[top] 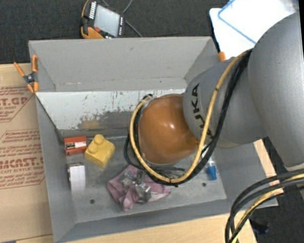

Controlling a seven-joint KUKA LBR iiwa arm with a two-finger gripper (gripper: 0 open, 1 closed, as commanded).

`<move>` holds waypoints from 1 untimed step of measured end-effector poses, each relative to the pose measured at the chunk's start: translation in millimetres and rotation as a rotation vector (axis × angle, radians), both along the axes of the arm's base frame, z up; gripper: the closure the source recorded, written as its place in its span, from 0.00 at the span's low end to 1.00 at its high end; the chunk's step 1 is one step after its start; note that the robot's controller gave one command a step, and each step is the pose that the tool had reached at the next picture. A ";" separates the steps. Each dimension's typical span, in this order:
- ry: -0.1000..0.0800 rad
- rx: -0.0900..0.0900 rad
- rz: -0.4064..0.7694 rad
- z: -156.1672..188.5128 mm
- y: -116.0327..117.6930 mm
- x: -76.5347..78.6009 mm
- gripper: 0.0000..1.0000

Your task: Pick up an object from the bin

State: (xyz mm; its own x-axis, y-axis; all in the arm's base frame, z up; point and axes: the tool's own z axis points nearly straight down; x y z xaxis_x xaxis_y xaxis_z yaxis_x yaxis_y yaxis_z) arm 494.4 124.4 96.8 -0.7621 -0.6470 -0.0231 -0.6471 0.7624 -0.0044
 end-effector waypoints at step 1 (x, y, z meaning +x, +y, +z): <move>0.000 0.001 0.000 -0.1 0.1 0.0 1.00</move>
Offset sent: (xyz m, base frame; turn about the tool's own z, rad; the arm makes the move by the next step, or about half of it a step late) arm -0.0010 -0.0066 -0.0091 0.0143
